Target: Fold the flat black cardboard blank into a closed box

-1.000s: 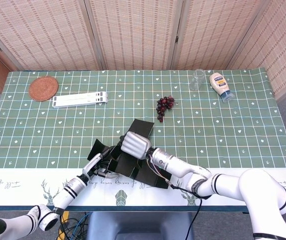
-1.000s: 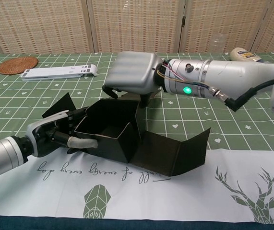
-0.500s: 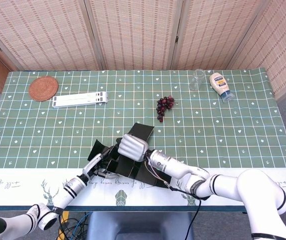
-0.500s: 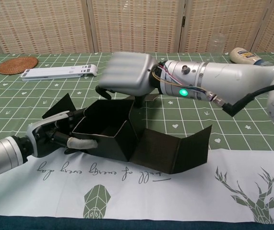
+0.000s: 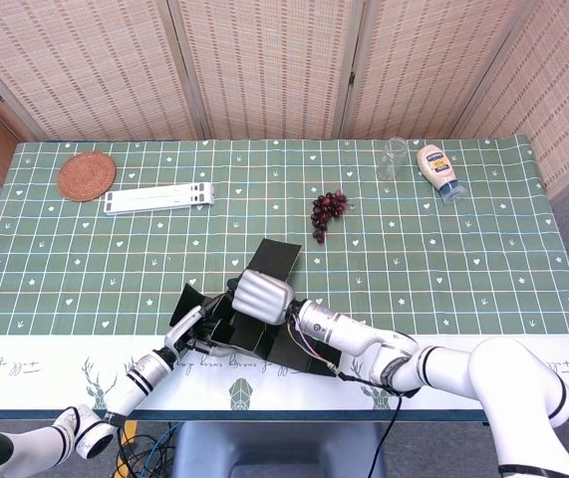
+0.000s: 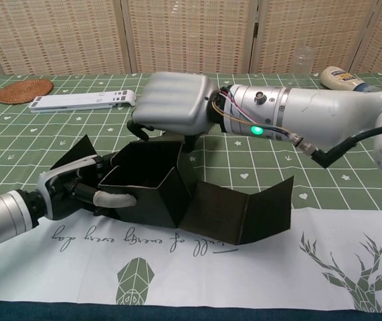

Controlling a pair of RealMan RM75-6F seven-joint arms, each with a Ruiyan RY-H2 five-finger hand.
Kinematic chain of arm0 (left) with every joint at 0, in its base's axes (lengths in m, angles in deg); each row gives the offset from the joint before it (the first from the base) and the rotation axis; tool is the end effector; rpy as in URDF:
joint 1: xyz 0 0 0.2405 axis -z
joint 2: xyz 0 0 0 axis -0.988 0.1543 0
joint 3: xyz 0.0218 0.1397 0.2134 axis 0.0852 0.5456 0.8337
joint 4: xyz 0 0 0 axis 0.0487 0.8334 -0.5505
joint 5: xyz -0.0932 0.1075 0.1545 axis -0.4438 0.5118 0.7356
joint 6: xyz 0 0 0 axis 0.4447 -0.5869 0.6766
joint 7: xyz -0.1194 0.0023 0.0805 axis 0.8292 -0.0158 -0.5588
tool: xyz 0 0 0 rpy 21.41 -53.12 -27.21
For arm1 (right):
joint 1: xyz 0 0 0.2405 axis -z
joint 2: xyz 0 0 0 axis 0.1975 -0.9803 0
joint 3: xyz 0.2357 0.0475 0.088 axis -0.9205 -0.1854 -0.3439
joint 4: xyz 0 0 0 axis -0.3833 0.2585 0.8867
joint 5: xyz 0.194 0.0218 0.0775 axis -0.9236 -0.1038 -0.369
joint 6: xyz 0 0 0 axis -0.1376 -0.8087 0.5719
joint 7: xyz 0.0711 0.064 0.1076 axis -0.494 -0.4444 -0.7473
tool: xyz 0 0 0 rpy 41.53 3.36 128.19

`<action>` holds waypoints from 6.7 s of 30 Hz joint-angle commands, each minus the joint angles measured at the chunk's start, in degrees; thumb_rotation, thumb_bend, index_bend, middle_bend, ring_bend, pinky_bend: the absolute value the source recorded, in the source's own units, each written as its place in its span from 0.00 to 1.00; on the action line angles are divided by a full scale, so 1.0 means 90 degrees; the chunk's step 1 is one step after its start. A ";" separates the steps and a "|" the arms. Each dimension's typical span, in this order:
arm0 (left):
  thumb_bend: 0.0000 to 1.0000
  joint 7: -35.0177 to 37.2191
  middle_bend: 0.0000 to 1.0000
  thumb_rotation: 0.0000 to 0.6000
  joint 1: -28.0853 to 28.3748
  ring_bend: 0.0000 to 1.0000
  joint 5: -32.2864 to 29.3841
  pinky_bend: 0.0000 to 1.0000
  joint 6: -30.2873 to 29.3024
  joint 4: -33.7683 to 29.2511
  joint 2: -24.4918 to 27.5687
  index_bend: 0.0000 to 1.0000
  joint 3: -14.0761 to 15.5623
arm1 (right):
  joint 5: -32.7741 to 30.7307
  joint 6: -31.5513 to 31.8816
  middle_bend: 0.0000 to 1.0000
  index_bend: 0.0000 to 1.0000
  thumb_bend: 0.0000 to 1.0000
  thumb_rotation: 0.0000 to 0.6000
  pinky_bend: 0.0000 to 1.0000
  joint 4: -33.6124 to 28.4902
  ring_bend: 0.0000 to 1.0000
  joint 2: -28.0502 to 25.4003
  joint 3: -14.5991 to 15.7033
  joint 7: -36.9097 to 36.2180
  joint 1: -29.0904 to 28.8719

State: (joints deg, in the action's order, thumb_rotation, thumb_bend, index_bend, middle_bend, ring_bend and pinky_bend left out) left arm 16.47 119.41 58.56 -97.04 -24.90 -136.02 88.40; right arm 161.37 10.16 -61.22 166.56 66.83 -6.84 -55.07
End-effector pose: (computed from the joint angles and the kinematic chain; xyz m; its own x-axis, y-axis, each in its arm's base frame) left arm -0.2054 0.3032 -0.0868 -0.6585 0.6322 0.4082 0.6426 0.1902 0.7422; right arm -0.0194 -0.3644 -0.0729 0.7521 0.4033 0.5212 -0.0157 -0.7797 0.6260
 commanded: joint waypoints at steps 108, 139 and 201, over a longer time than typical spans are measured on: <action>0.11 0.2553 0.19 1.00 0.0488 0.63 0.0505 0.72 0.0245 -0.1304 0.2824 0.23 0.0246 | 0.1309 0.3688 0.04 0.00 0.09 1.00 0.99 0.0873 0.63 0.1108 -0.0750 -0.2452 0.1561; 0.11 -0.0359 0.19 1.00 0.0042 0.63 0.0073 0.72 0.0330 -0.0234 0.1246 0.22 0.0340 | 0.1318 0.2861 0.07 0.00 0.13 1.00 0.99 0.2496 0.63 0.2179 0.0079 -0.2883 0.1241; 0.11 -0.0059 0.17 1.00 0.0211 0.62 0.0207 0.72 0.0269 -0.0216 0.1150 0.14 0.0429 | 0.1110 0.2348 0.31 0.19 0.14 1.00 0.99 0.2490 0.69 0.2054 0.0299 -0.3288 0.0785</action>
State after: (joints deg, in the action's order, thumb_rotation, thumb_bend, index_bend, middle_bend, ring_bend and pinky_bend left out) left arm 15.93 121.31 60.42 -94.62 -26.84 -125.68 92.26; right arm 171.36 31.47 -38.63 185.18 69.45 -36.42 -47.90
